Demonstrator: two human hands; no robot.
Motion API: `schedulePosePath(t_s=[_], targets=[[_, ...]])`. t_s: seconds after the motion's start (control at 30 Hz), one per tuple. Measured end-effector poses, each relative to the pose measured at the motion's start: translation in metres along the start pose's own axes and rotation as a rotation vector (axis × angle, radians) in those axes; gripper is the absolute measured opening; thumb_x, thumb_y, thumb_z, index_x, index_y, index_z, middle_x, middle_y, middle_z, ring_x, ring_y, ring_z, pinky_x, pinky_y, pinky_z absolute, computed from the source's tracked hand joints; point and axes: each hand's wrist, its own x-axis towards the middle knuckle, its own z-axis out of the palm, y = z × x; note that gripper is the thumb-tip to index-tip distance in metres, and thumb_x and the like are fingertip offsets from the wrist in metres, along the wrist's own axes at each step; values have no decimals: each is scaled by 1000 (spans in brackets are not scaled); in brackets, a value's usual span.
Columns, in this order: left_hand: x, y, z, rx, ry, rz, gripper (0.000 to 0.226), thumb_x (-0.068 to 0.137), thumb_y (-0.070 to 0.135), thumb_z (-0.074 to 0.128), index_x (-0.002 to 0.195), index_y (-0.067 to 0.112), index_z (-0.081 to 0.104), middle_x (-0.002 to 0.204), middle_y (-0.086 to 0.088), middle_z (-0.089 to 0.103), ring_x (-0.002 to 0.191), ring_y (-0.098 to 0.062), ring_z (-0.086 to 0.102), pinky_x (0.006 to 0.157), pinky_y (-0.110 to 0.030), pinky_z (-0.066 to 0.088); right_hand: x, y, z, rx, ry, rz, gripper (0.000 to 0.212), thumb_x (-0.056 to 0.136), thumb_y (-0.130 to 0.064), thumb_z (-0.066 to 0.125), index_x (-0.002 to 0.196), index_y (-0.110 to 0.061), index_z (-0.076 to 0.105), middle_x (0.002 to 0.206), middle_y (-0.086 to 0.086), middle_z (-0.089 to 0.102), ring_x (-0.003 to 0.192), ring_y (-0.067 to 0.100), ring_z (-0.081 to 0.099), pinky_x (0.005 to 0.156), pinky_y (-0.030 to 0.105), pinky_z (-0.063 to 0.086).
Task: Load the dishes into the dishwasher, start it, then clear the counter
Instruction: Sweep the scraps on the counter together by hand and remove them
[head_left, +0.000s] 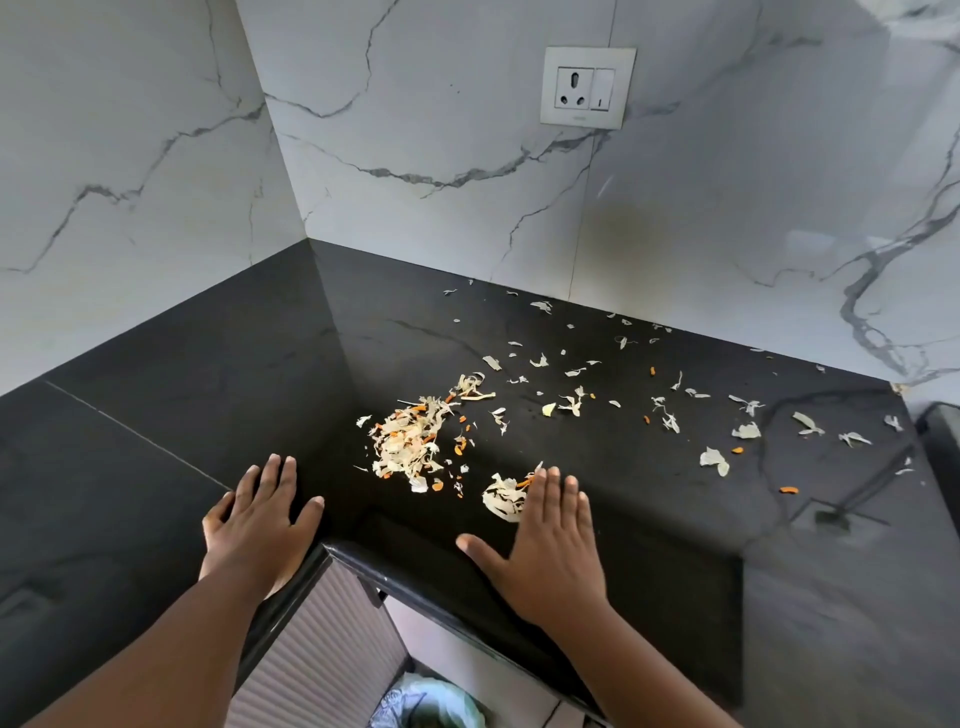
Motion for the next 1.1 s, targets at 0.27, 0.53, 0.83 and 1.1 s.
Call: schedulePosePath(t_s=[0.27,0.53,0.83,1.1], targets=[[2,-2,0,-1,-12,4,67,98,57,19,154,28,-2,161,10,-8,147,-9,-11,120,-38,2,66,-73,15,94,23,-66,119,77,-86,26,149,-1,-17,159,17,-14,147,29,-15,119,41,-8],[0,-2,2,-20,-2,6,68,97,57,19,154,27,-2,162,10,-8,148,-10,-11,119,-37,2,96,-97,21,438,238,-112,107,82,-75,43,153,-9,-1,161,9,2,148,20,-1,119,31,-1],[-2,-2,-4,-61,0,21,69,96,56,18,155,24,0,162,7,-4,149,-13,-8,118,-39,3,27,-41,3,1066,389,99,75,83,-63,50,140,-15,43,142,2,48,130,9,45,104,21,33],[-11,-7,-9,-260,56,136,69,98,54,30,155,21,9,163,2,3,149,-16,-4,120,-40,0,-86,37,-1,854,457,137,54,78,-57,58,124,-29,49,118,-10,59,115,4,54,103,31,43]])
